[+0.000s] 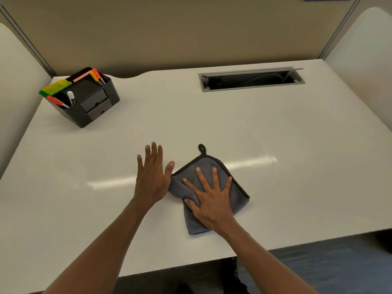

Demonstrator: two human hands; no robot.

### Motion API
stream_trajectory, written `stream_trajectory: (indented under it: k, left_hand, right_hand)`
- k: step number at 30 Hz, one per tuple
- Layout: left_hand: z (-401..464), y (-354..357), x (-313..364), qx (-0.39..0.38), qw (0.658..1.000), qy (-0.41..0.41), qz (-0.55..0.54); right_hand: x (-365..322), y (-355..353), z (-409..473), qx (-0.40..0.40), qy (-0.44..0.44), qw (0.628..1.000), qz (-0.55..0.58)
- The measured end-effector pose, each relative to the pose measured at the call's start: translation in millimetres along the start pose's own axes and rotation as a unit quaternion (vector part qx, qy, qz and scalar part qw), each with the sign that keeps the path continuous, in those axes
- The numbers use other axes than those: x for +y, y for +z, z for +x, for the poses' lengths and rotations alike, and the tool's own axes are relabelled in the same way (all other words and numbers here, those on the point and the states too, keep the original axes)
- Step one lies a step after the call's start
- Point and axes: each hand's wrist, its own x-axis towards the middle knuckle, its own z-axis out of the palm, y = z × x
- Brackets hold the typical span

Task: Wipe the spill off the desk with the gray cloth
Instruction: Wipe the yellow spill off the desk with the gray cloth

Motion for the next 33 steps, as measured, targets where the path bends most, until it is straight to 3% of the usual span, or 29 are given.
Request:
stream_trajectory:
  k: [12, 21, 33]
  left_hand:
    - [51.3, 44.9, 64.6, -0.011, 0.999, 0.045, 0.016]
    - [98.2, 59.6, 79.4, -0.005, 0.999, 0.041, 0.035]
    - [169.0, 68.2, 72.0, 0.020, 0.998, -0.002, 0.067]
  right_hand:
    - [167.7, -43.9, -1.5, 0.010, 0.169, 0.985, -0.021]
    - [204.4, -54.6, 52.3, 0.004, 0.177, 0.984, -0.015]
    - [210.6, -65.1, 195.5, 0.018, 0.119, 0.993, -0.011]
